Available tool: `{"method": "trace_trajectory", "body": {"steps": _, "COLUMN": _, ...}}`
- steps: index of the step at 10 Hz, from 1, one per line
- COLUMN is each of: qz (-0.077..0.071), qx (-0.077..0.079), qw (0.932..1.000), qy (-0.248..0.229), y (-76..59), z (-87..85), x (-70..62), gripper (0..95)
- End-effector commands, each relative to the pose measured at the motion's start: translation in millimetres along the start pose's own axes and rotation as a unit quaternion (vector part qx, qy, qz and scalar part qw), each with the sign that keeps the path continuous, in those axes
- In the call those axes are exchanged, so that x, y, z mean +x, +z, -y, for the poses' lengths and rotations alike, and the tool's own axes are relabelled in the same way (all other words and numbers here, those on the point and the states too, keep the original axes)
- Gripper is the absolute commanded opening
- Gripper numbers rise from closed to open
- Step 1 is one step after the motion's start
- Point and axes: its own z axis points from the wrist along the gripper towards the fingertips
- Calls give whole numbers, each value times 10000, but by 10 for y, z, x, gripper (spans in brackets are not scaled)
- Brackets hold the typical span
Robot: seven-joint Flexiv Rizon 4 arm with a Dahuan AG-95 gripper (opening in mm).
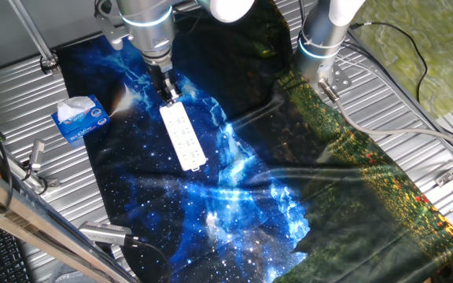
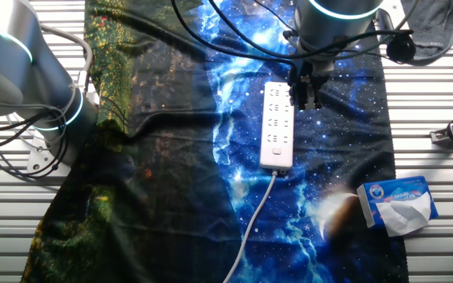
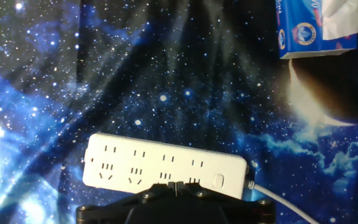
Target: Turn on the power strip by pressing the button
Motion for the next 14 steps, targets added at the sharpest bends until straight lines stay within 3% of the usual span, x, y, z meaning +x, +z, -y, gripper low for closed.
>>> {"method": "trace_trajectory", "body": {"steps": 1, "qz": -4, "qx": -36, "qw": 10000, "qy": -52, "y": 4, "z": 1, "x": -10, "gripper": 380}}
{"method": "trace_trajectory", "body": {"steps": 3, "qz": 11, "qx": -9, "qw": 10000, "qy": -81, "y": 2, "z": 9, "x": -7, "gripper": 380}}
{"method": "trace_trajectory", "body": {"steps": 4, "qz": 7, "qx": 5, "qw": 9999, "qy": -125, "y": 8, "z": 26, "x": -4, "gripper": 570}}
{"method": "trace_trajectory", "body": {"steps": 6, "qz": 110, "qx": 52, "qw": 9995, "qy": -305, "y": 76, "z": 151, "x": 13, "gripper": 570}}
{"method": "trace_trajectory", "body": {"steps": 8, "qz": 49, "qx": 46, "qw": 9994, "qy": -334, "y": 49, "z": 278, "x": -19, "gripper": 570}}
{"method": "trace_trajectory", "body": {"steps": 12, "qz": 30, "qx": -31, "qw": 9984, "qy": -556, "y": 54, "z": 695, "x": -70, "gripper": 570}}
{"method": "trace_trajectory", "body": {"steps": 13, "qz": 65, "qx": -129, "qw": 9979, "qy": -625, "y": 137, "z": 792, "x": -55, "gripper": 760}}
{"method": "trace_trajectory", "body": {"steps": 14, "qz": 112, "qx": -165, "qw": 9976, "qy": -658, "y": 198, "z": 855, "x": -42, "gripper": 760}}
